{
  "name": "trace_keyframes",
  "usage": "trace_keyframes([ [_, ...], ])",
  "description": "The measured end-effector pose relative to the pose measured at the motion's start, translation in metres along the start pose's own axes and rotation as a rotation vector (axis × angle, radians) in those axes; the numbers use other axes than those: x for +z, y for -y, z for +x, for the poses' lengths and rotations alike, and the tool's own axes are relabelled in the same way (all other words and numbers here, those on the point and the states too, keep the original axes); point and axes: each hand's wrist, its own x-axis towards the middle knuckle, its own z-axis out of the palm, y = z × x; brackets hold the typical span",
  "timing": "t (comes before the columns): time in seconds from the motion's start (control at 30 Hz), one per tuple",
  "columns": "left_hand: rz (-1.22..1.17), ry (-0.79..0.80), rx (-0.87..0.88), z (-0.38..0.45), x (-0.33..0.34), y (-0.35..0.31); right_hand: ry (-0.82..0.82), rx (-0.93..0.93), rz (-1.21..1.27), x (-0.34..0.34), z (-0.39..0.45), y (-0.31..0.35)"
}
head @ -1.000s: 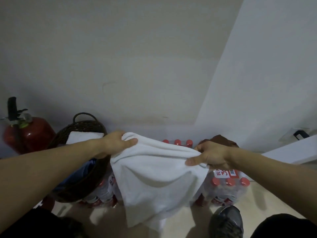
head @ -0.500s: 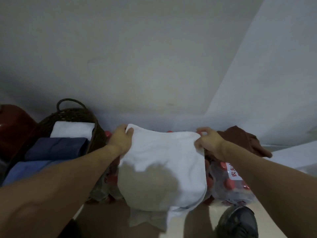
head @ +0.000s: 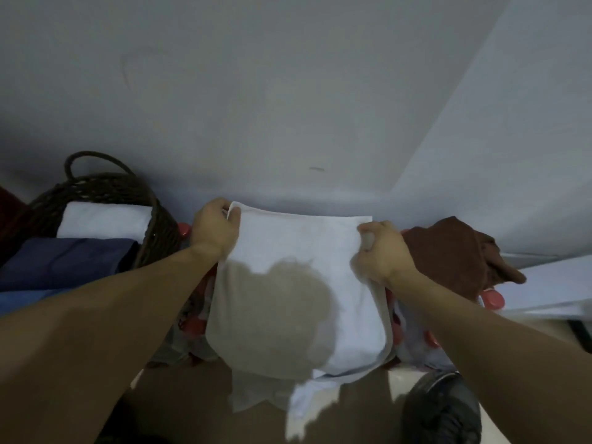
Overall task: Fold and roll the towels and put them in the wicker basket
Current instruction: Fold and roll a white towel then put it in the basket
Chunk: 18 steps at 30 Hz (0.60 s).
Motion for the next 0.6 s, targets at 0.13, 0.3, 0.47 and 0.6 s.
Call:
trace_keyframes([
  [0.13, 0.032, 0.043, -0.106, -0.005, -0.017, -0.006, 0.027, 0.107, -0.203, -0.002, -0.006, 0.014],
  [0.3, -0.058, -0.053, -0.077, -0.066, -0.042, -0.024, -0.241, 0.113, -0.019, -0.004, -0.054, 0.006],
  [0.47, -0.283, -0.192, -0.258, -0.147, -0.05, -0.016, -0.482, 0.107, 0.267, 0.013, -0.113, -0.009],
  [0.6, -0.379, -0.143, -0.411, -0.212, -0.037, 0.008, -0.592, 0.289, 0.444, 0.043, -0.163, -0.025],
])
